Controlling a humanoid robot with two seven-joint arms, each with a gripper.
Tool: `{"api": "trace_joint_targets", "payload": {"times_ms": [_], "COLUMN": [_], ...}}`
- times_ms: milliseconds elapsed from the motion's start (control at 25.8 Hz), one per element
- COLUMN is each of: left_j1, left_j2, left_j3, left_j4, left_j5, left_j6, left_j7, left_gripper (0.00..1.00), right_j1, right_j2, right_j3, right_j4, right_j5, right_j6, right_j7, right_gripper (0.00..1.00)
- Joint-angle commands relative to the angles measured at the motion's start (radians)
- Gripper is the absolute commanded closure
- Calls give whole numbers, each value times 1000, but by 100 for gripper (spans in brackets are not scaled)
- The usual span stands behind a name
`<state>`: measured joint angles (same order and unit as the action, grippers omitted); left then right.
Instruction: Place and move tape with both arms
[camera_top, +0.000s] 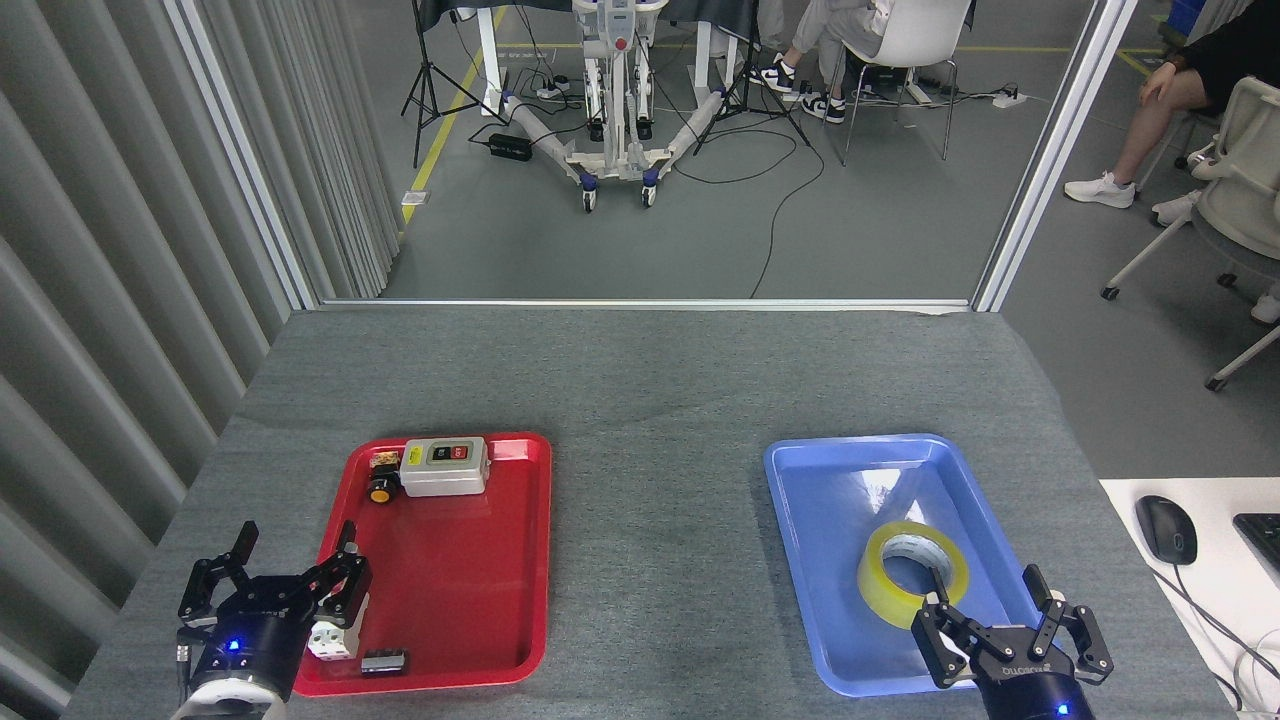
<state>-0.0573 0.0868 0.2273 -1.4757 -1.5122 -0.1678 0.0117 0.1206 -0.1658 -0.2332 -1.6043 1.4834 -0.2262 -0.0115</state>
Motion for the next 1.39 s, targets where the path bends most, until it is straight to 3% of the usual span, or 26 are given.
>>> {"api": "trace_joint_targets", "payload": {"times_ms": [0,155,310,504,775,968,1162,1356], "left_j1": [1,1,1,2,68,97,96,96], "left_j2": [18,39,41,36,18,-73,-79,-76], "left_j3": [10,15,15,15,-5,-54,-89,-128], "left_j4": [2,-2,-6,-11,-132,-183,-183,-179], "left_j5": [12,53,52,53,132,113,113,113], "left_j6": [-19,-42,-50,-50,-76,-39,33,21], "left_j7": [2,2,2,1,-6,-13,-13,-13], "left_gripper": [1,1,1,1,1,1,1,1], "right_j1": [10,14,17,17,14,16,16,19], "right_j2": [2,-4,-20,-50,-64,-66,-66,-83], "right_j3": [-3,14,87,110,149,160,160,160], "right_j4": [3,1,3,4,9,10,10,10], "right_j5": [-61,-135,-133,-135,-138,-140,-140,-140], "right_j6": [8,71,159,159,163,159,159,157], "right_j7": [-8,-12,-19,-25,-61,-61,-61,-61], "right_gripper": [1,1,1,1,1,1,1,1]}}
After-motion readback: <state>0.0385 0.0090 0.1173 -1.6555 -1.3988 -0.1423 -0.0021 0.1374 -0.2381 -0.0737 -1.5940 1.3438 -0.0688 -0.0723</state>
